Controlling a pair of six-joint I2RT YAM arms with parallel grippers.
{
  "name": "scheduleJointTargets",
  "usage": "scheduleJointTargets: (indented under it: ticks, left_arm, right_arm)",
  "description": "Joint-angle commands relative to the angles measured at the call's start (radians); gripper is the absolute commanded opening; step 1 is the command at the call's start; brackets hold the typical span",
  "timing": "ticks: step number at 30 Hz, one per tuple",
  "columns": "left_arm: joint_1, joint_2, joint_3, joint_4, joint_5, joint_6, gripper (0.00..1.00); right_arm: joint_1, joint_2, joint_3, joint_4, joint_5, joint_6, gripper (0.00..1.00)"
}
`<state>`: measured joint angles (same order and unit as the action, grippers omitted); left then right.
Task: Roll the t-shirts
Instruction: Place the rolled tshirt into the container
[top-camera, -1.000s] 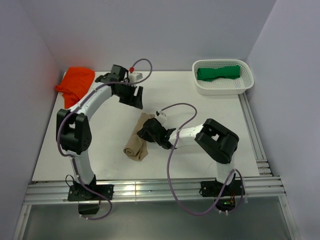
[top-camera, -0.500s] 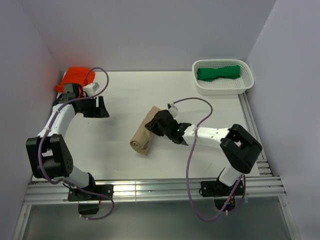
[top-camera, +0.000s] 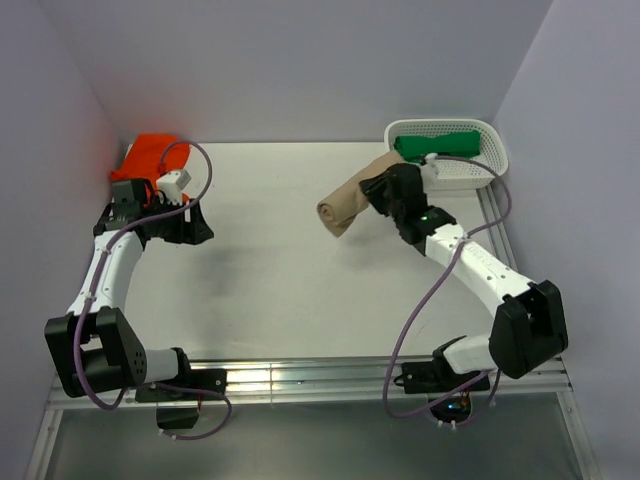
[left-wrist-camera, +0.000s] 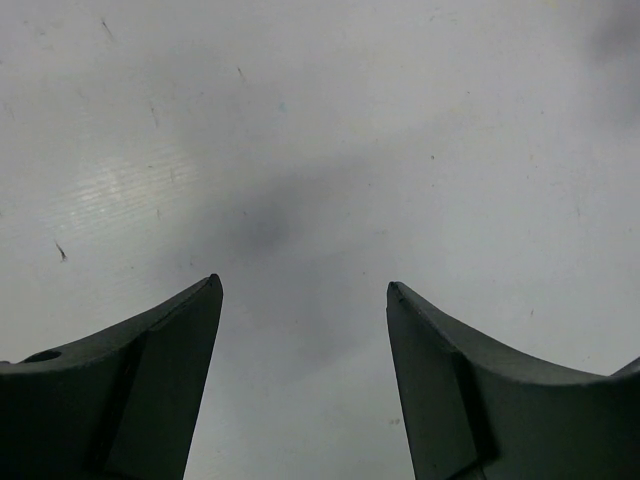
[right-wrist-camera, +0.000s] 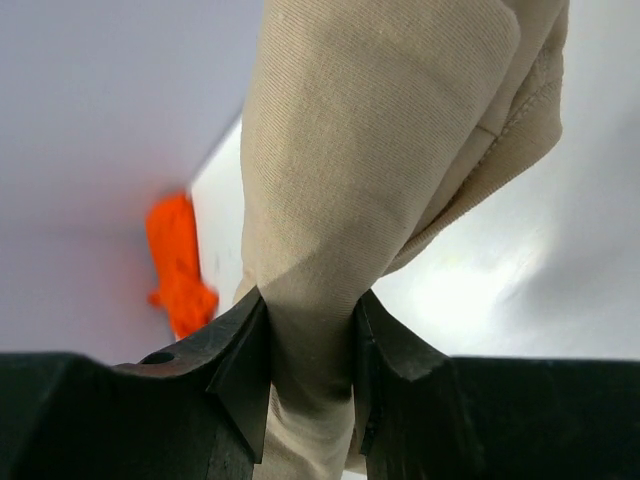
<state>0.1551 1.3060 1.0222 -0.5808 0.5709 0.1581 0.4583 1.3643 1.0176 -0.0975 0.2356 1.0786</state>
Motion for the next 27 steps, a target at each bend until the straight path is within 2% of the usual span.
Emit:
scheduleJointTargets:
  ticks: [1, 8, 12, 27]
  left_arm:
    - [0.004, 0.013, -0.008, 0.016, 0.055, 0.023, 0.72]
    - [0.008, 0.05, -0.001, 0.001, 0.092, 0.027, 0.72]
    - [0.006, 0.065, 0.003, -0.007, 0.095, 0.031, 0.72]
    - [0.008, 0.13, 0.015, -0.014, 0.092, 0.031, 0.72]
  right_arm:
    - [-0.107, -0.074, 0.075, -0.028, 0.05, -0.039, 0.0]
    - [-0.337, -0.048, 0.194, -0.105, 0.114, -0.075, 0.0]
    - [-0.447, 0.041, 0.294, -0.156, 0.116, -0.068, 0.0]
    - [-0.579, 0.582, 0.739, -0.275, 0.039, -0.051, 0.0]
